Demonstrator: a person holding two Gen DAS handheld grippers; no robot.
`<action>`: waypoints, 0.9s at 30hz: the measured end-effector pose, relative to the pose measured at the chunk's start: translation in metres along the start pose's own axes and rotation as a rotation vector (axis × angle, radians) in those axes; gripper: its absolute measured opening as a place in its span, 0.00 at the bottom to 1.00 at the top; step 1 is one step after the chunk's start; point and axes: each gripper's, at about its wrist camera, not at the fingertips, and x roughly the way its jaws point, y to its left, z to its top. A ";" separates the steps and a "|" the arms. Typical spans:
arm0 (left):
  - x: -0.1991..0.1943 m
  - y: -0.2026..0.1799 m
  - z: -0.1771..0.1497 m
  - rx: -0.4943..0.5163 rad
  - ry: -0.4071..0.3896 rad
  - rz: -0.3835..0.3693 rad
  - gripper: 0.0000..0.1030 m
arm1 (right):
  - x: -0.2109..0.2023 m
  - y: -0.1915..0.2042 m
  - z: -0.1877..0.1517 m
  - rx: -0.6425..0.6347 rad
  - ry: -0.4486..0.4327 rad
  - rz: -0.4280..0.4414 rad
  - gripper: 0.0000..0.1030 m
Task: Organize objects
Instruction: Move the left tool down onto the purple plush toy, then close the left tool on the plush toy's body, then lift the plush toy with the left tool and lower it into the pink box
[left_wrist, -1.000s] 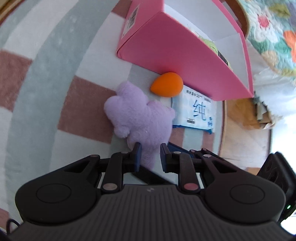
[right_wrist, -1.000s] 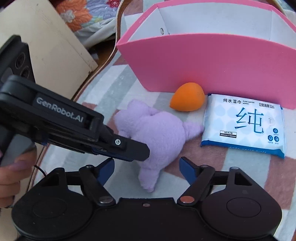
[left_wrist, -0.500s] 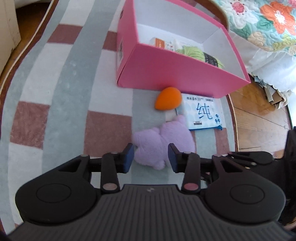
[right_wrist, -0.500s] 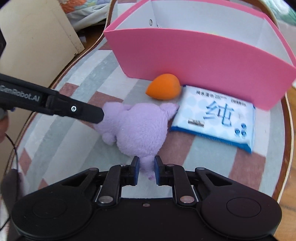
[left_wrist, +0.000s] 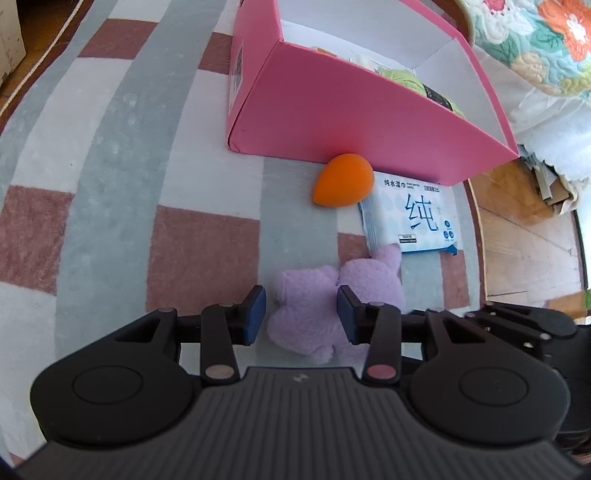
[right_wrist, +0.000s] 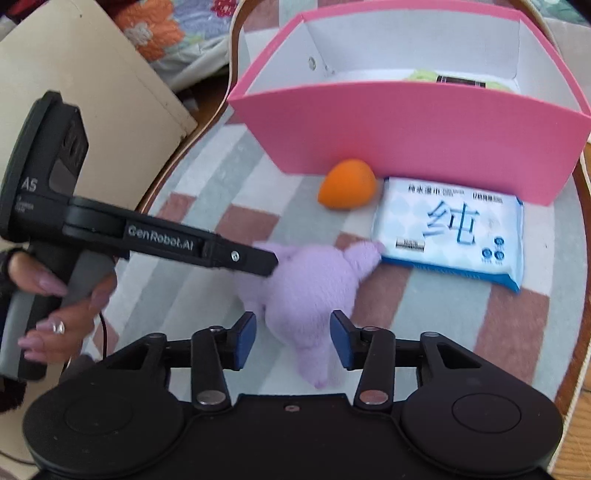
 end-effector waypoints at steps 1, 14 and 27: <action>0.001 0.000 -0.001 -0.007 0.000 -0.007 0.40 | 0.004 0.000 0.000 0.004 0.001 -0.006 0.51; -0.013 -0.013 -0.009 0.011 -0.017 -0.010 0.28 | 0.014 0.001 -0.003 0.003 -0.003 -0.085 0.48; -0.105 -0.057 0.007 0.176 -0.144 -0.088 0.35 | -0.061 0.032 0.009 0.026 -0.145 -0.044 0.58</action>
